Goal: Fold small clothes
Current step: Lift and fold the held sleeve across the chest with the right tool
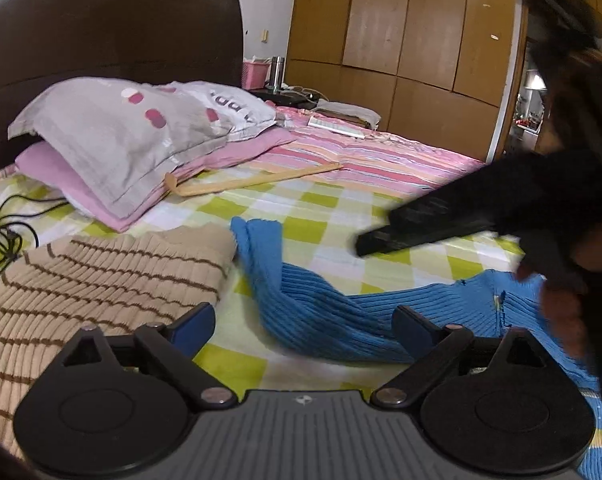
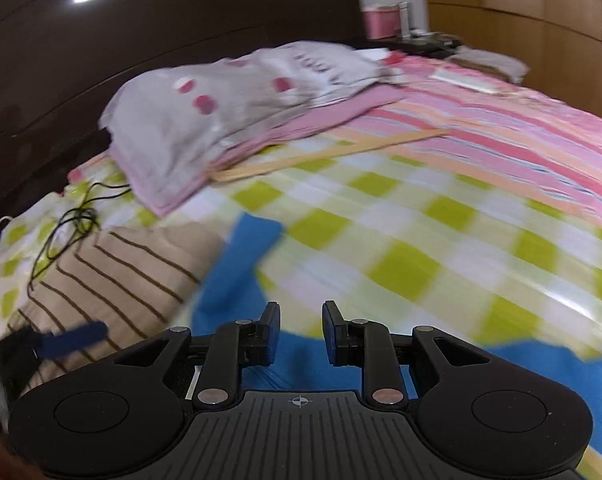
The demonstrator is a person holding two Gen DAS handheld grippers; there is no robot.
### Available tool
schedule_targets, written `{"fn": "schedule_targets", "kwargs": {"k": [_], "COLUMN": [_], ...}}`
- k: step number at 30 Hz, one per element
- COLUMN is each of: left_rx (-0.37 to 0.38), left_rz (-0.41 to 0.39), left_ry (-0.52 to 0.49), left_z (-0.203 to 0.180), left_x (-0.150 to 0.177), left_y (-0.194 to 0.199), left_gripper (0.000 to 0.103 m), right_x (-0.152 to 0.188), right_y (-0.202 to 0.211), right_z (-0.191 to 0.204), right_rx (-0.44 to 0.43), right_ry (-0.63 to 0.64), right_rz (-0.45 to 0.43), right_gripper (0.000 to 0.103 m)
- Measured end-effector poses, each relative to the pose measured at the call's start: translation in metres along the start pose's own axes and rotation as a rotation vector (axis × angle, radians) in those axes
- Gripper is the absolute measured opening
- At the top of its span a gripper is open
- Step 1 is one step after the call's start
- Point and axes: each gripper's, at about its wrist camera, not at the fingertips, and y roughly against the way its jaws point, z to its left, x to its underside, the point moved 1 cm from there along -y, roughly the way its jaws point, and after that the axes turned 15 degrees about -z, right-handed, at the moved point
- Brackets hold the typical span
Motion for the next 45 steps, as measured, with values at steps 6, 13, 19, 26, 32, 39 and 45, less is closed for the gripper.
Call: {"fn": "schedule_targets", "kwargs": {"k": [6,13,19,26,32,39,45], "left_rx": [-0.005,-0.011,-0.012,0.005,0.034,0.067,0.117], "left_rz": [0.011,0.012,0.019,-0.002,-0.004,-0.006,-0.003], "left_ry": [0.018,0.018,0.041,0.004,-0.014,-0.007,-0.033], "left_z": [0.013,0.021,0.024,0.015,0.006,0.0,-0.019], "left_x": [0.001,0.001,0.002,0.005,0.007,0.008,0.013], "left_y": [-0.006,-0.009,-0.008,-0.004,-0.004,-0.003,0.002], "left_gripper": [0.094,0.094,0.093,0.093,0.094,0.094,0.094], "right_x": [-0.016,-0.023,-0.017,-0.018,-0.033,-0.048,-0.046], "right_y": [-0.06,-0.111,-0.129,-0.119,-0.077,-0.006,0.077], "right_z": [0.034,0.05,0.058,0.043,0.021,-0.021,-0.075], "right_rx": [-0.07,-0.035,-0.006,0.029,0.029,0.075,0.169], "right_ry": [-0.017,-0.039,-0.032,-0.068,-0.135,-0.231,-0.314], "right_rz": [0.072,0.152,0.193,0.197,0.098,-0.049,-0.178], "right_gripper": [0.035,0.035,0.035,0.006,0.006,0.006,0.006]}}
